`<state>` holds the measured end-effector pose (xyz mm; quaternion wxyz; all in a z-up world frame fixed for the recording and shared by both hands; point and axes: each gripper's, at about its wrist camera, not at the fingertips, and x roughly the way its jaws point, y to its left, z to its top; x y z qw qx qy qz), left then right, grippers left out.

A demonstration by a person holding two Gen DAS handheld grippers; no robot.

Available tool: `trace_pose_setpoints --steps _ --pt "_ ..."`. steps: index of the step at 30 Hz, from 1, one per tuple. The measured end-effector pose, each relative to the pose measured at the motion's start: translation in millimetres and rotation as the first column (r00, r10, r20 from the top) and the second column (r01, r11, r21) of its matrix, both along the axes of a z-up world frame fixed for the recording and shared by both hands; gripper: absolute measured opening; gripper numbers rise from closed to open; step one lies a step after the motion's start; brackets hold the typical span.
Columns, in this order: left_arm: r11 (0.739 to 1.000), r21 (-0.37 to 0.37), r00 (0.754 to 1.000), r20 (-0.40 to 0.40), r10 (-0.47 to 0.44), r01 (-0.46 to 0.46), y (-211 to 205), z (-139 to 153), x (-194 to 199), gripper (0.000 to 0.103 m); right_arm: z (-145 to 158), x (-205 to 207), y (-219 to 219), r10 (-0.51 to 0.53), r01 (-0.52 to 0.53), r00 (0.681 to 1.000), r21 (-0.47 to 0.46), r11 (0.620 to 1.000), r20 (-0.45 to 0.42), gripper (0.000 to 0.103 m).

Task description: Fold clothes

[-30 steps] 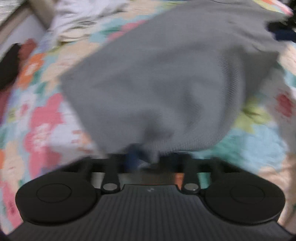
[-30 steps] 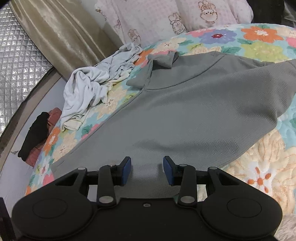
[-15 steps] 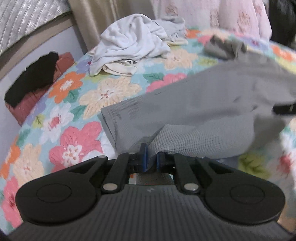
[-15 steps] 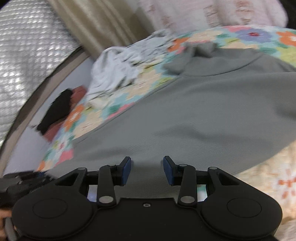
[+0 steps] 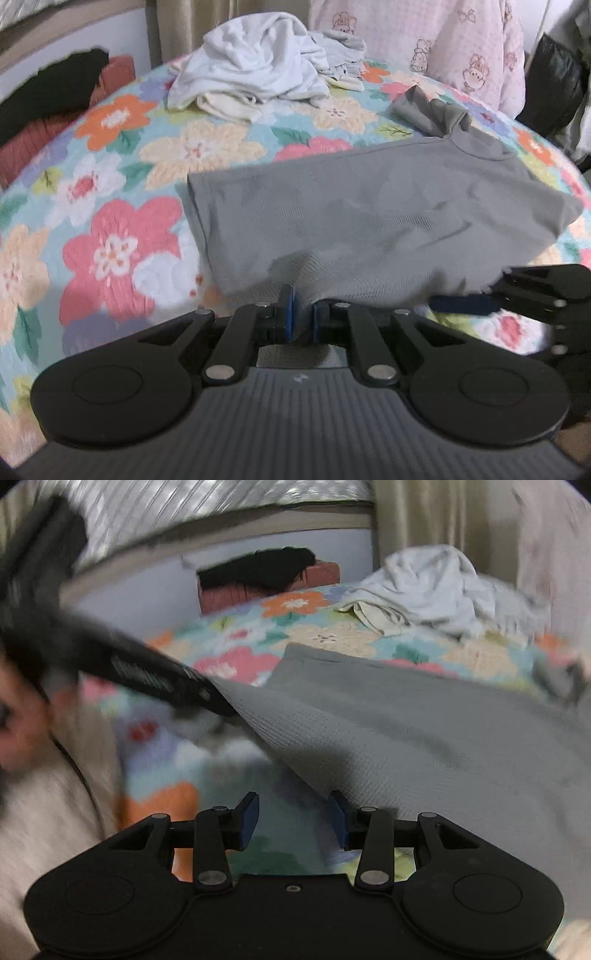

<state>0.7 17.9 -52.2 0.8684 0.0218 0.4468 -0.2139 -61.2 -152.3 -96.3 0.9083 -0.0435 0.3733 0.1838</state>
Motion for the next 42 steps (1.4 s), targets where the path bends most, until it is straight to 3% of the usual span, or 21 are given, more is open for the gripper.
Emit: trace_pose_setpoints --steps 1,3,6,12,17,18,21,23,24,27,28,29,30,31,33,36,39,42 --pt "1.0 -0.029 1.0 -0.015 0.006 -0.007 7.8 1.1 -1.9 0.011 -1.2 -1.9 5.4 0.012 -0.011 1.0 -0.056 0.998 0.024 0.047" --pt "0.997 -0.071 0.999 -0.03 0.021 -0.023 22.2 4.7 -6.0 0.011 -0.6 -3.0 6.6 0.031 -0.027 0.999 -0.079 0.996 0.044 0.047" --pt "0.993 -0.108 0.998 -0.03 0.049 -0.052 42.0 11.9 -12.7 0.011 -2.2 -1.4 6.2 0.04 -0.039 0.998 -0.022 0.999 0.045 0.047" --pt "0.96 -0.225 0.986 -0.068 0.154 -0.166 69.4 14.8 7.9 0.012 -11.6 -1.3 38.8 0.146 -0.138 0.987 -0.107 0.985 0.069 0.047" --pt "0.91 -0.325 0.963 -0.168 0.211 -0.256 70.4 -5.9 62.9 0.035 -18.9 3.7 57.7 0.246 -0.24 0.968 -0.099 0.966 0.048 0.049" --pt "0.906 -0.309 0.951 -0.202 0.235 -0.289 67.5 -16.3 77.5 0.036 -21.3 4.9 61.3 0.258 -0.252 0.965 -0.106 0.962 0.046 0.051" --pt "0.936 -0.194 0.949 -0.177 0.259 -0.292 54.2 -36.7 110.6 0.04 -31.0 8.5 74.0 0.288 -0.279 0.957 -0.152 0.948 0.042 0.063" --pt "0.956 -0.102 0.956 -0.136 0.26 -0.274 44.9 -48.2 128.7 0.042 -43.9 10.5 86.7 0.306 -0.289 0.952 -0.274 0.917 0.019 0.069" --pt "0.959 -0.108 0.958 -0.145 0.246 -0.262 44.4 -54.3 135.3 0.047 -49.8 11.5 92.2 0.312 -0.292 0.95 -0.326 0.899 0.009 0.07" --pt "0.965 -0.147 0.964 -0.191 0.186 -0.215 46.7 -75.0 157.4 0.062 -50.8 14.9 87.3 0.293 -0.273 0.956 -0.287 0.918 0.03 0.071" --pt "0.967 -0.151 0.966 -0.192 0.174 -0.204 46.0 -82.1 163.2 0.061 -49.2 17.1 82.3 0.279 -0.262 0.96 -0.25 0.932 0.033 0.064" --pt "0.971 -0.147 0.971 -0.175 0.164 -0.191 44.9 -82.6 165.3 0.059 -47.6 19.5 77.3 0.262 -0.249 0.964 -0.212 0.945 0.035 0.045" --pt "0.974 -0.143 0.975 -0.158 0.154 -0.177 43.9 -83.1 167.3 0.014 -46.0 22.6 71.6 0.233 -0.225 0.972 -0.17 0.959 0.03 0.03" --pt "0.977 -0.139 0.979 -0.141 0.144 -0.164 42.8 -83.5 169.3 0.006 -44.2 25.9 65.7 0.203 -0.198 0.979 -0.126 0.972 0.024 0.009" --pt "0.972 -0.172 0.987 -0.051 0.153 -0.159 46.0 -65.7 160.7 0.006 -36.5 32.3 50.7 0.152 -0.152 0.988 -0.004 0.988 0.019 0.009" --pt "0.959 -0.23 0.982 0.059 0.182 -0.164 54.2 -37.1 148.1 0.006 -10.7 29.4 32.4 0.091 -0.099 0.994 0.178 0.979 0.052 0.009" --pt "0.966 -0.202 0.976 0.11 0.188 -0.163 59.7 -27.8 146.3 0.006 12.7 20.0 28.5 0.063 -0.085 0.994 0.283 0.955 0.089 0.01" --pt "0.958 -0.186 0.973 0.021 0.228 -0.22 66.3 -48.1 153.8 0.006 4.8 28.0 30.7 0.109 -0.109 0.994 0.359 0.927 0.018 0.008"
